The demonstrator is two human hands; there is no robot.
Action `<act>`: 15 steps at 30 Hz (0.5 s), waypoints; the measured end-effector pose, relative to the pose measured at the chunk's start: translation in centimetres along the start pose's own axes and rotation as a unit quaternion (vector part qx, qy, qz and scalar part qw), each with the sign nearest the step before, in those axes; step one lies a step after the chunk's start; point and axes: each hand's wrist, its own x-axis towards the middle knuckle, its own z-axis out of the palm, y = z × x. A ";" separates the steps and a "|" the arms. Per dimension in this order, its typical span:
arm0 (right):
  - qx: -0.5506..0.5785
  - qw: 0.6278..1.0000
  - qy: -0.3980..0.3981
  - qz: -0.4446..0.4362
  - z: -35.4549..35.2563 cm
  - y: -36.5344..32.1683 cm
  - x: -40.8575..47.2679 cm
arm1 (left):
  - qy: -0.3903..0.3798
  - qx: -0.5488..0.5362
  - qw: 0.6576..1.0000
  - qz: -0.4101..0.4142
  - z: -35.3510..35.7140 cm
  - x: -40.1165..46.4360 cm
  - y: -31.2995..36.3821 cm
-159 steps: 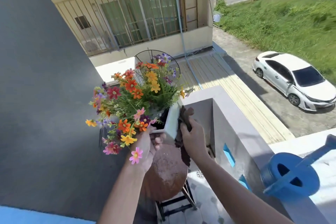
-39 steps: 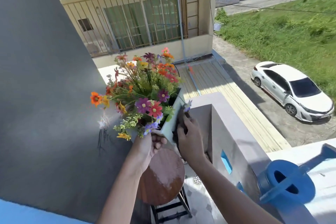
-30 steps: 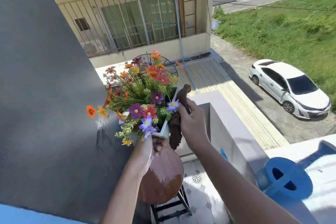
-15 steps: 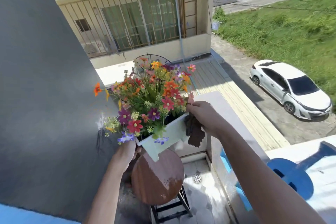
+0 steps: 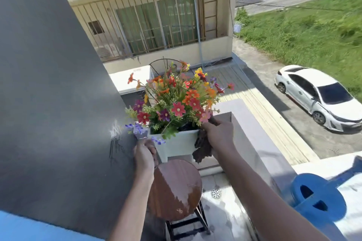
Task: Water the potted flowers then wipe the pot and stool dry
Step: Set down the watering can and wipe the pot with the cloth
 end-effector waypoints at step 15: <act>-0.062 0.988 0.045 -0.136 2.6 2.6 -5.4 | -0.064 0.117 0.991 -0.020 4.1 -3.2 -0.6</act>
